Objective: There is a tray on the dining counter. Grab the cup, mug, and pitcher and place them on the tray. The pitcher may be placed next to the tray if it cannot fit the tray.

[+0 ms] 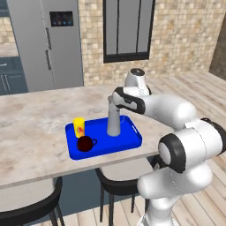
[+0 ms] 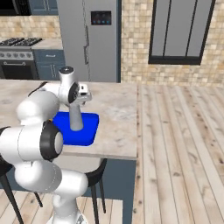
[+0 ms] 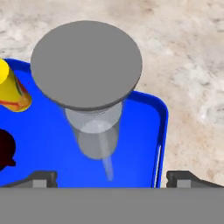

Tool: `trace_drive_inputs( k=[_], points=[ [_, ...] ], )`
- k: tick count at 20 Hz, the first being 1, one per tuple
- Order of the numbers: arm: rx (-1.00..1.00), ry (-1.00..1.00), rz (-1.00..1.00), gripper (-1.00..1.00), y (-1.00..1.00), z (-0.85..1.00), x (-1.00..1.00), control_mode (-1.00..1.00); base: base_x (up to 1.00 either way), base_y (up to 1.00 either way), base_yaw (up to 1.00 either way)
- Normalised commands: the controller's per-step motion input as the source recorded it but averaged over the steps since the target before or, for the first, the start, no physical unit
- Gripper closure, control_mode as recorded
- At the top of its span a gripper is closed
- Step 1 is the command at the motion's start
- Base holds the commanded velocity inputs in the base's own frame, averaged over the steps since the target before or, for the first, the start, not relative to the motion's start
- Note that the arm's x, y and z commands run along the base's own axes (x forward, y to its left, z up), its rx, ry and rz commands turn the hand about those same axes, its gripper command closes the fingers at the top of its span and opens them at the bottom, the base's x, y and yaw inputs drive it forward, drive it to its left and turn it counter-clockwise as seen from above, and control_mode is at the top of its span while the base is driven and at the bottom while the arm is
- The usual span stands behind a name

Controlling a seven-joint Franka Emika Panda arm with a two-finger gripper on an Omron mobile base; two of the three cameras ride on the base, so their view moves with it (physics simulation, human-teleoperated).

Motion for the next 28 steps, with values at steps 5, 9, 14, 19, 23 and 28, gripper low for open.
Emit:
trace_drive_inputs(
  k=[5, 9, 14, 19, 23, 28],
  points=[
    [0.0, -0.06, 0.0, -1.0, 0.0, 0.34, -0.73, -1.0, 0.0, 0.0, 0.0],
    [0.0, -0.05, 0.0, -1.0, 0.0, 0.36, -1.0, -1.0, 0.0, 0.0, 0.0],
    [0.01, -0.03, -0.03, -1.0, 0.0, 0.42, -1.0, -1.0, 0.0, 0.0, 0.0],
    [0.04, -0.01, -0.05, -1.0, 0.0, 0.5, -1.0, -1.0, 0.0, 0.0, 0.0],
    [0.03, -0.01, -0.06, -1.0, 0.0, 0.49, -1.0, -1.0, 0.0, 0.0, 0.0],
    [0.03, -0.01, -0.07, -1.0, -0.07, 0.51, -0.99, -1.0, 0.0, 0.0, 0.0]
  ],
)
